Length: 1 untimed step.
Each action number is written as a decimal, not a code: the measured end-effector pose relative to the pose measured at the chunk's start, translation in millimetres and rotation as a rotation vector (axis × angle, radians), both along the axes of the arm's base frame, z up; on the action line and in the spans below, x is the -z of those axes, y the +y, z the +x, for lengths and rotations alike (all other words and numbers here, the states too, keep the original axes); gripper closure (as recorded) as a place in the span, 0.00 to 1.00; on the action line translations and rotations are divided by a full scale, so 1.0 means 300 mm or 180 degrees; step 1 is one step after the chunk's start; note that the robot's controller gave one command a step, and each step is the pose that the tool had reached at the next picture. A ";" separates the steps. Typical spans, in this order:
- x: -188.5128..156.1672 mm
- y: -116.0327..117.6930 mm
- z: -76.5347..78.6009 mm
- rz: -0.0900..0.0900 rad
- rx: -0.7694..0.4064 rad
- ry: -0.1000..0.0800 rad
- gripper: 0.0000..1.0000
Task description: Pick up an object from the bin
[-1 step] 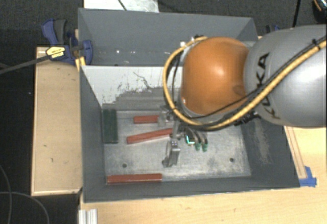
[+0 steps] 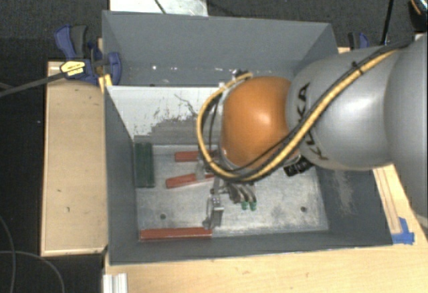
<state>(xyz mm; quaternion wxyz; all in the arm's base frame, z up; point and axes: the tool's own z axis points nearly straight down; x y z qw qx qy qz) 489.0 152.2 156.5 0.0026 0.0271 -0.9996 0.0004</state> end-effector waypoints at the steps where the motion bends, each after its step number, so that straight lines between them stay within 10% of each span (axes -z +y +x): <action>1: 0.299 0.106 0.174 0.0009 -0.0307 -0.0023 0.00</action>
Offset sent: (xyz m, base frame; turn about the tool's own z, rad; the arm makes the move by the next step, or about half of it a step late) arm 0.0511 0.0311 -0.0861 -0.0965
